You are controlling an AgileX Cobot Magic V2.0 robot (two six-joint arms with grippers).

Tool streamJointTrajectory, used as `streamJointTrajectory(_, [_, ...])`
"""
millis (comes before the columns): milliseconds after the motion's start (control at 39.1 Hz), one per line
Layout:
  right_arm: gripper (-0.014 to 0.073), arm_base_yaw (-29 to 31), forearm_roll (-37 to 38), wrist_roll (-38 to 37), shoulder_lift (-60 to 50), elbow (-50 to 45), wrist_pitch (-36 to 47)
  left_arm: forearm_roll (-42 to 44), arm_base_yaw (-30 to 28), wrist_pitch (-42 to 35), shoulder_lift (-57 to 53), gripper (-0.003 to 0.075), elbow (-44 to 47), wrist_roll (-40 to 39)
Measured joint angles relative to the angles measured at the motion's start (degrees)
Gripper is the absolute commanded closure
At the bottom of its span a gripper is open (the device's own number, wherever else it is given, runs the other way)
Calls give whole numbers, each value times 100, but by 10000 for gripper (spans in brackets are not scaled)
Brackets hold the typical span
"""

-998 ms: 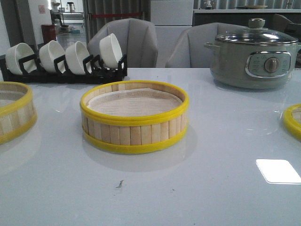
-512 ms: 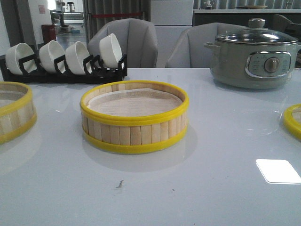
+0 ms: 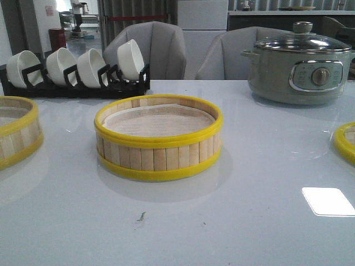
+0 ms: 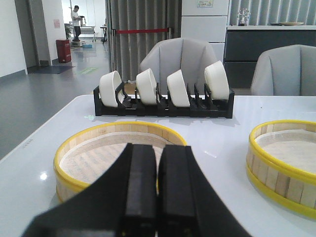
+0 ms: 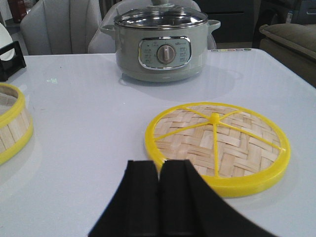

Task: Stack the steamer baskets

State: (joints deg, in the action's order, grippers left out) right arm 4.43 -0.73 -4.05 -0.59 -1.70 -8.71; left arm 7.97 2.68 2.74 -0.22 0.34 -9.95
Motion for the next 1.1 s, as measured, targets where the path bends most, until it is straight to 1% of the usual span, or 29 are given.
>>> streamJointTrajectory(640, [554, 0, 0, 0, 0, 0, 0, -13, 0, 0, 0, 636, 0, 0])
streamJointTrajectory(742, [554, 0, 0, 0, 0, 0, 0, -341, 0, 0, 0, 636, 0, -45])
streamJointTrajectory(870, [554, 0, 0, 0, 0, 0, 0, -512, 0, 93, 15, 636, -77, -80])
streamJointTrajectory(947, [554, 0, 0, 0, 0, 0, 0, -506, 0, 408, 275, 636, -393, -92])
streamJointTrajectory(1024, [554, 0, 0, 0, 0, 0, 0, -408, 0, 837, 782, 636, -987, -92])
streamJointTrajectory(1101, [554, 0, 0, 0, 0, 0, 0, -222, 0, 1329, 1400, 636, -1767, -92])
